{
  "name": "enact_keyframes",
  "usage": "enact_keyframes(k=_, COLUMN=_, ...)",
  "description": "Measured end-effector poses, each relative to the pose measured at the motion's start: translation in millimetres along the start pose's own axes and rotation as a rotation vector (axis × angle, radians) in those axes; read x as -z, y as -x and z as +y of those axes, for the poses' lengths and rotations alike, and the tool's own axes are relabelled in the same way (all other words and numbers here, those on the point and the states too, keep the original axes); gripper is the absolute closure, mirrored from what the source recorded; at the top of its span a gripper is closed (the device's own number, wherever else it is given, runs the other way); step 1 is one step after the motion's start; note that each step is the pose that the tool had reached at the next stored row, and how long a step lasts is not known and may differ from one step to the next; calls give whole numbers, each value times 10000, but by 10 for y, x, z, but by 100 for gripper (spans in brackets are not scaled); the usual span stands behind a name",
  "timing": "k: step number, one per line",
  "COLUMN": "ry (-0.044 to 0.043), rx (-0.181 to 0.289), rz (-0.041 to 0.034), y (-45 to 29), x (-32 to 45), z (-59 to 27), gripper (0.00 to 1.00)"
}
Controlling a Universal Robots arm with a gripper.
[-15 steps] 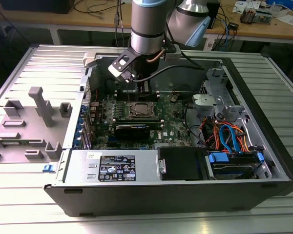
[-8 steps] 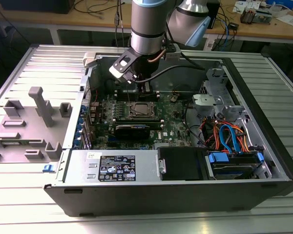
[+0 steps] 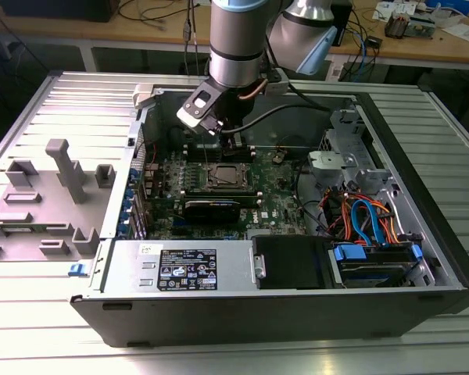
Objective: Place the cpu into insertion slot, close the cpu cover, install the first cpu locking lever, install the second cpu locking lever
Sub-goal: 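Install the first cpu locking lever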
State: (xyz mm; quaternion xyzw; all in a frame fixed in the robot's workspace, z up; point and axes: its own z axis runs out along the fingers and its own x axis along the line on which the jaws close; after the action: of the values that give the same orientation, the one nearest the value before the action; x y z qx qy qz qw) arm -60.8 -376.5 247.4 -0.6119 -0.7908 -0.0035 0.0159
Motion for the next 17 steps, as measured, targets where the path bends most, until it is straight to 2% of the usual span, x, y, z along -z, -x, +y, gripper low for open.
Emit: enact_keyframes(k=17, ry=-35, rx=1482, rz=20, y=3, x=0, z=-1, gripper=89)
